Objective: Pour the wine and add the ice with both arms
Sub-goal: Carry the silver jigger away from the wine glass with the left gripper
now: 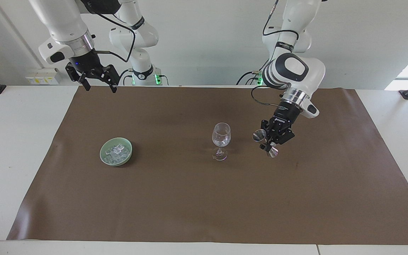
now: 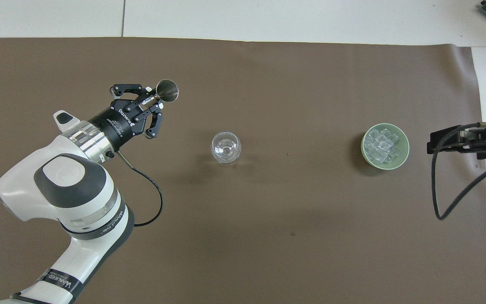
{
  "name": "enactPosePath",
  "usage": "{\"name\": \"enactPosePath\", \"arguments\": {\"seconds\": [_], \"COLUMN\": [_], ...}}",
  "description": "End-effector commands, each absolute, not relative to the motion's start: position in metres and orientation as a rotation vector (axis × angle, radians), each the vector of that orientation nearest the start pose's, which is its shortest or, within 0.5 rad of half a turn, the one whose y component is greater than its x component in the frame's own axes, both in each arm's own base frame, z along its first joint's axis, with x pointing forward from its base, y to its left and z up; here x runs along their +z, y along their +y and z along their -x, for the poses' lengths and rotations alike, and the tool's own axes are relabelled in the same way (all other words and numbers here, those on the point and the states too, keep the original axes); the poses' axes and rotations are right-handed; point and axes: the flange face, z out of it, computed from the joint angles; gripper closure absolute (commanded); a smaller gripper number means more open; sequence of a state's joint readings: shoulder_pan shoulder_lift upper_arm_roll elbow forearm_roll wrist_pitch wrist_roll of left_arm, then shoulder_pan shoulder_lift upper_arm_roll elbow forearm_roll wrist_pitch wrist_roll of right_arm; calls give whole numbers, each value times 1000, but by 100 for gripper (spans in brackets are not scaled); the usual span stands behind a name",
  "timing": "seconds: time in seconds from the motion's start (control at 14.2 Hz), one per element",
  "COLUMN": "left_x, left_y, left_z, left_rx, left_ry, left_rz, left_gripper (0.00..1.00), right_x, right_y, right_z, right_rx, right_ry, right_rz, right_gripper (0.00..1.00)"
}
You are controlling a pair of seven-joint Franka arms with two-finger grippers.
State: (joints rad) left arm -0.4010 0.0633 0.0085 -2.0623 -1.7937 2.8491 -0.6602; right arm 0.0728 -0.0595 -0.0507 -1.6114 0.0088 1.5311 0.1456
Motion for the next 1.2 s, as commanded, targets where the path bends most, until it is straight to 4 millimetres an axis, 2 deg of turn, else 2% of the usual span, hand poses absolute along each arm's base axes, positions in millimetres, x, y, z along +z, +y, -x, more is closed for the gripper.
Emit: {"name": "enactPosePath", "arguments": {"seconds": [0.0,0.49,0.64,0.71,0.85,0.92,0.99,1.13], "left_x": [432,436,439,441,446,453,457,457], "left_y": [-150,-99,-95,-96,-77,-71,-57,-37], "left_z": [-558,-572,-575,-576,-585,-590,-594,-594], "left_rx": [-182,-291,-321,-356,-427,-451,-468,-500], "left_ry": [1703,1804,1825,1836,1878,1882,1904,1910], "left_rz": [-1100,-877,-850,-852,-904,-990,-1025,-1023], "left_gripper": [100,100,100,100,100,100,100,100], "right_x": [637,637,637,637,637,637,637,637], "right_y": [11,11,11,11,11,11,11,11], "right_z": [-527,-527,-527,-527,-527,-527,-527,-527], "right_rx": [46,46,46,46,46,46,46,46], "right_ry": [154,154,154,154,154,154,154,154], "right_rz": [3135,3135,3135,3135,3135,3135,3135,3135], "right_gripper": [0,0,0,0,0,0,0,0]}}
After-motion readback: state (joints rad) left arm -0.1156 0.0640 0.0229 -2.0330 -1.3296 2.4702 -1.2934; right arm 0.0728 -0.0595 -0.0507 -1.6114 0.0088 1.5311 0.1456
